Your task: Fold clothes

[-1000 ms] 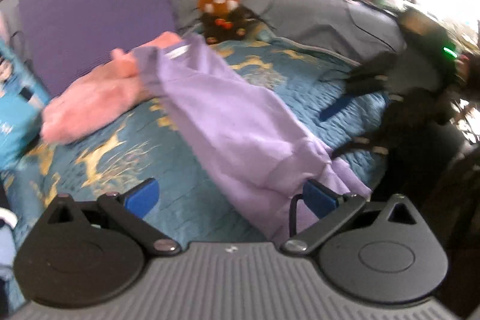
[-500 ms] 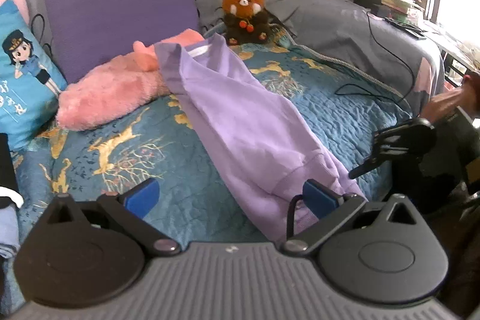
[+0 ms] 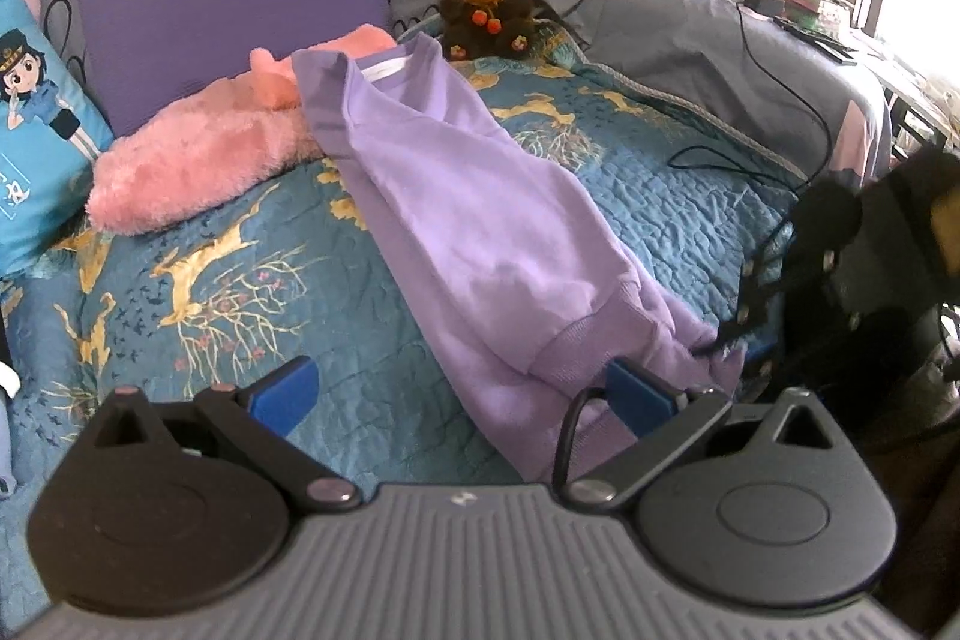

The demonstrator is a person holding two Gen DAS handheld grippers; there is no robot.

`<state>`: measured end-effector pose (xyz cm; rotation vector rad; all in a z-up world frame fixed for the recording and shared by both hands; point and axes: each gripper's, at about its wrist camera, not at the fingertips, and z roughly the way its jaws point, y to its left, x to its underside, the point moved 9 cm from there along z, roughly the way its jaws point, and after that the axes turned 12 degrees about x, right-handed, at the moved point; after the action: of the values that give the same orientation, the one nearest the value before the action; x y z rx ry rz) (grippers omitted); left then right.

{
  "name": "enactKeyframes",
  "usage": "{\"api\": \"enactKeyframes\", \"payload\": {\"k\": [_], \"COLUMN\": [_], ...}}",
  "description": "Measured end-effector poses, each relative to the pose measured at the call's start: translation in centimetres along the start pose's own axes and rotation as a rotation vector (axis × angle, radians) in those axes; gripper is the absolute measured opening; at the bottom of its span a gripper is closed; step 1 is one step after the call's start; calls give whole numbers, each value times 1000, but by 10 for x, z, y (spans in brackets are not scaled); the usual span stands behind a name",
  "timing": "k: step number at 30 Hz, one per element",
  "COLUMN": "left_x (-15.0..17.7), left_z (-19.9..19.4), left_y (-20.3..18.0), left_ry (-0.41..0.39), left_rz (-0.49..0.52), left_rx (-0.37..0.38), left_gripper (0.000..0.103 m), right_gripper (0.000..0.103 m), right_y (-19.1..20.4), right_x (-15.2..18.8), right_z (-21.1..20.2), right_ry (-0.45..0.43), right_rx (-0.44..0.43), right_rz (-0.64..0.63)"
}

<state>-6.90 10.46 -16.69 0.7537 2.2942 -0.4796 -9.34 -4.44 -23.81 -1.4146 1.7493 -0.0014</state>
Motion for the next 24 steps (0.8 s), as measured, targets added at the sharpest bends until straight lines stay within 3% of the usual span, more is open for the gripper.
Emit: {"api": "enactKeyframes", "payload": {"k": [6,11,16,20,22,24], "left_x": [-1,-11,-16,-20,-24,-29], "left_z": [-5,-1,19,46,58,69], "left_y": [17,40,54,57,53,45], "left_ry": [8,-1,3,14,19,18], "left_rz": [7,-28,-69,-107,-104,-89], "left_rx": [-21,-47,-38,-9,22,56], "left_gripper": [103,103,103,103,103,103], "right_gripper": [9,8,4,7,18,19], "right_y": [-73,-169,-265,-296,-299,-299], "right_x": [-24,-32,0,31,38,42], "right_z": [-11,13,64,105,108,102], "right_ry": [-47,-53,78,191,181,150], "right_rx": [-10,30,95,179,195,204], "right_rz": [365,585,838,911,963,1018]}}
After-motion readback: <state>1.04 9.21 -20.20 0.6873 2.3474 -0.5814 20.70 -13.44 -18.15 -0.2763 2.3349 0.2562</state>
